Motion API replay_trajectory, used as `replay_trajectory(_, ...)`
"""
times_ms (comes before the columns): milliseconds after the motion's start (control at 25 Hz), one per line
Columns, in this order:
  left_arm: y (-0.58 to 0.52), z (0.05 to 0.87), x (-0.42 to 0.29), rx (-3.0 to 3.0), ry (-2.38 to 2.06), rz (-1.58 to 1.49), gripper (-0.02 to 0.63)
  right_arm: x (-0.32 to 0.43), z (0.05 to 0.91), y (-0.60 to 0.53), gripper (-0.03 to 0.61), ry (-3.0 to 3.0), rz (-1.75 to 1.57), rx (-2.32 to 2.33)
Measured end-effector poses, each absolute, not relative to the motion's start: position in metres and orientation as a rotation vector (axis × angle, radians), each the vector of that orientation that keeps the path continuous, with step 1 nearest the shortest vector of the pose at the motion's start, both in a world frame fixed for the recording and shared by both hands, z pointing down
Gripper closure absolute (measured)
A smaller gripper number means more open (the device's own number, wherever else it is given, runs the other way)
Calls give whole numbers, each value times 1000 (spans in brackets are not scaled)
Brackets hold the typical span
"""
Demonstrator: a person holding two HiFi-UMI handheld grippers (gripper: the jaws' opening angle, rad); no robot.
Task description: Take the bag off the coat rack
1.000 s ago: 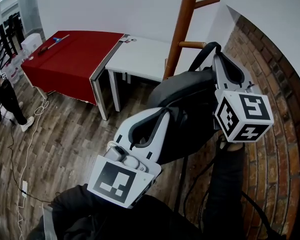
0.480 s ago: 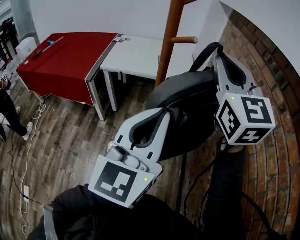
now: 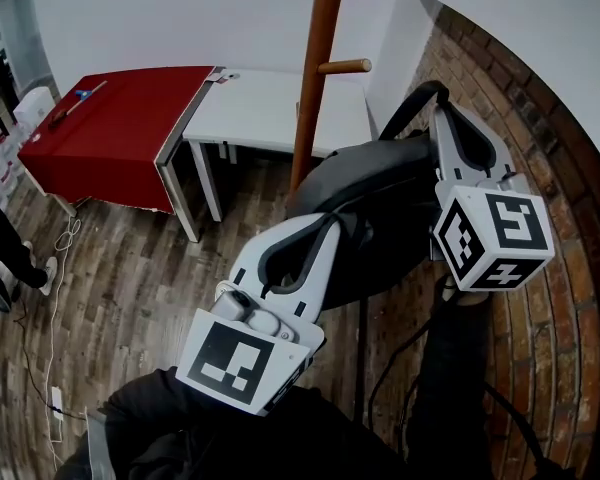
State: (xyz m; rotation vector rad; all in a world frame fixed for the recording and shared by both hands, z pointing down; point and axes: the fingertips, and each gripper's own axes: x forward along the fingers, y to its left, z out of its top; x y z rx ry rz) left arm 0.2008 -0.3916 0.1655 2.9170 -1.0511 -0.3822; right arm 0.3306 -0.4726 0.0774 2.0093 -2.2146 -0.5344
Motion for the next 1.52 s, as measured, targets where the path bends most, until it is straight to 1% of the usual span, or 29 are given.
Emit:
replay_trajectory(1040, -356, 175, 246, 3011, -488, -373, 604, 389, 78, -372, 558, -1773, -524, 2353)
replay_trajectory(1520, -323, 185, 258, 3060, -180, -370, 604, 397, 81, -303, 558, -1493, -524, 2502)
